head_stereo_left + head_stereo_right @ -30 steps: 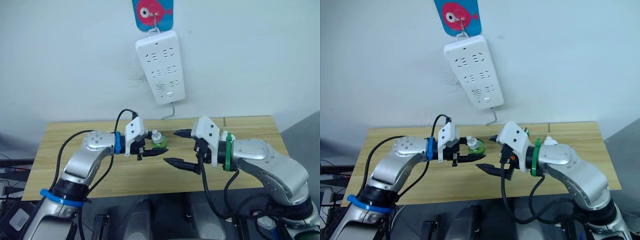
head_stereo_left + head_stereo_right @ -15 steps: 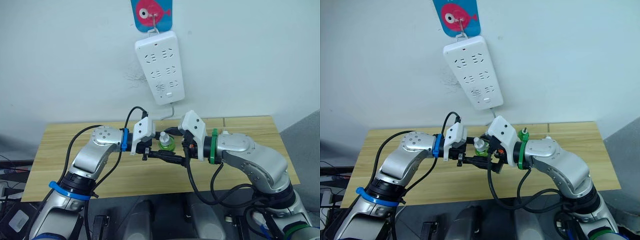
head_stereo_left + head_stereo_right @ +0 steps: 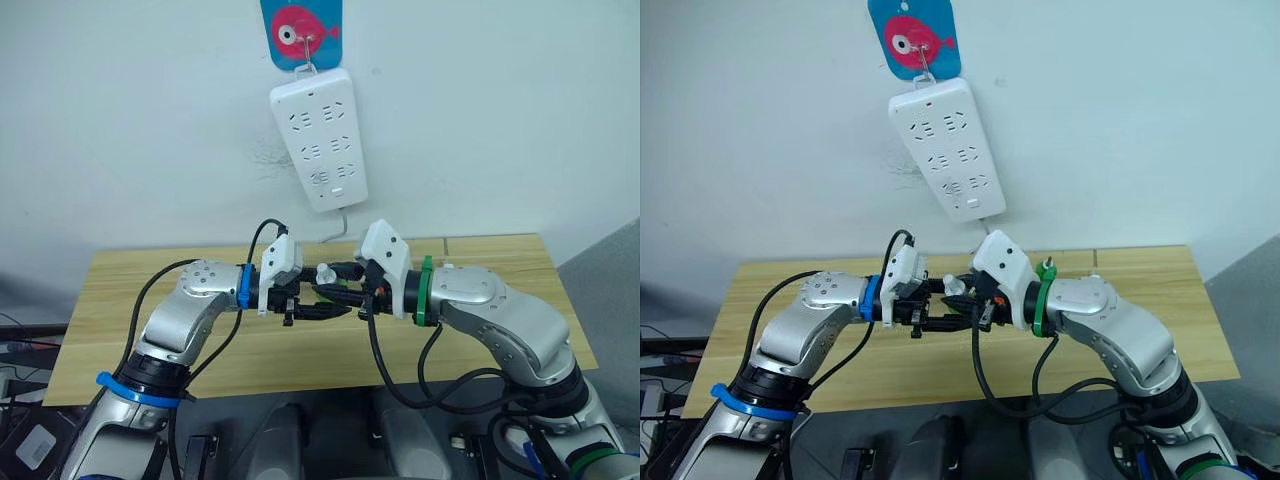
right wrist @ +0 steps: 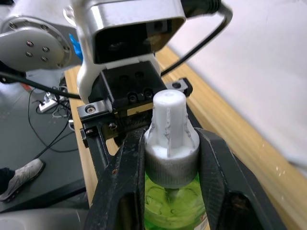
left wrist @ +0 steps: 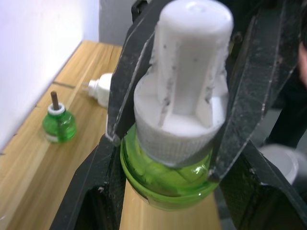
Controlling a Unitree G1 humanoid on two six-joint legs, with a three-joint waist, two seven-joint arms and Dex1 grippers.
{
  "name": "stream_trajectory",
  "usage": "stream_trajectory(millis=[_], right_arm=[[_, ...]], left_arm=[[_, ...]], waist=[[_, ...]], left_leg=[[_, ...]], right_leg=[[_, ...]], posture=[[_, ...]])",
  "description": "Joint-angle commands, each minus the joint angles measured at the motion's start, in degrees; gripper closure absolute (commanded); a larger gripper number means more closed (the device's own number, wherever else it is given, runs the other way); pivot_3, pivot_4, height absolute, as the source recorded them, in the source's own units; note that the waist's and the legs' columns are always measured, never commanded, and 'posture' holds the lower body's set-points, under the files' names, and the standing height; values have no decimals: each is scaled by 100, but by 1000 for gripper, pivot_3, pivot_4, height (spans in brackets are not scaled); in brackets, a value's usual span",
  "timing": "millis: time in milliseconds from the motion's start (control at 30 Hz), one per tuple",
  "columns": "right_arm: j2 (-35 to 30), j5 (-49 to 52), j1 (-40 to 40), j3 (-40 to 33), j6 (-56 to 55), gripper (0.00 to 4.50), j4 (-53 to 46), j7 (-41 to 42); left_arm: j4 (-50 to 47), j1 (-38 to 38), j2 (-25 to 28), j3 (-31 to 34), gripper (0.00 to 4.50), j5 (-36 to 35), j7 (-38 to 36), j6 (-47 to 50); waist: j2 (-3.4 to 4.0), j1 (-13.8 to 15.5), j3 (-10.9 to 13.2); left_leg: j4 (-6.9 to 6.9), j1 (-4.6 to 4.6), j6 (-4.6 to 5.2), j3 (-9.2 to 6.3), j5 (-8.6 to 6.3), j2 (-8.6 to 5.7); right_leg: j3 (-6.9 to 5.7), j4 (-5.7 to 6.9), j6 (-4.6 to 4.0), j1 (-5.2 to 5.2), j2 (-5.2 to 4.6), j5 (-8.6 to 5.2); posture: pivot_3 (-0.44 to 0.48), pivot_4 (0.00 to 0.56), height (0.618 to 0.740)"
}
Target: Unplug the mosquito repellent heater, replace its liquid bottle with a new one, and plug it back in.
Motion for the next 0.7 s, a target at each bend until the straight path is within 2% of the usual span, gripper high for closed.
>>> stream_trajectory(millis=[33,167,267,467,700], right_arm=[[7,94,7,-323,-211,3384,-184,18],[-7,210,-12,-678,-230,3384,-191,-24],[11,283,11,-874,-125,3384,-222,-103],[175,364,44,-889,18,3384,-297,-377],[226,389,71,-804,43,3384,-336,-476]], left_arm=[[19,-25,60,286,1210,-3,-2,-281],[446,-5,166,266,11,287,31,-486],[413,10,56,329,0,200,200,-308],[-33,-111,-484,595,0,-325,879,442],[-208,-160,-451,546,0,-501,783,765]], waist=[[2,0,-25],[4,-2,-152],[2,-3,-246],[4,-7,-354],[2,-24,-397]], left_leg=[[1,1,0,1,0,0],[1,3,-2,8,2,-1],[1,5,0,15,0,-2],[12,19,12,23,-6,-3],[12,86,17,55,5,1]], right_leg=[[2,2,0,0,0,0],[5,3,-1,-1,0,1],[6,4,-1,0,1,1],[17,40,0,1,0,1],[31,79,-8,30,16,5]], posture=[[-133,164,740],[-135,147,740],[-137,134,740],[-134,129,740],[-135,126,740]])
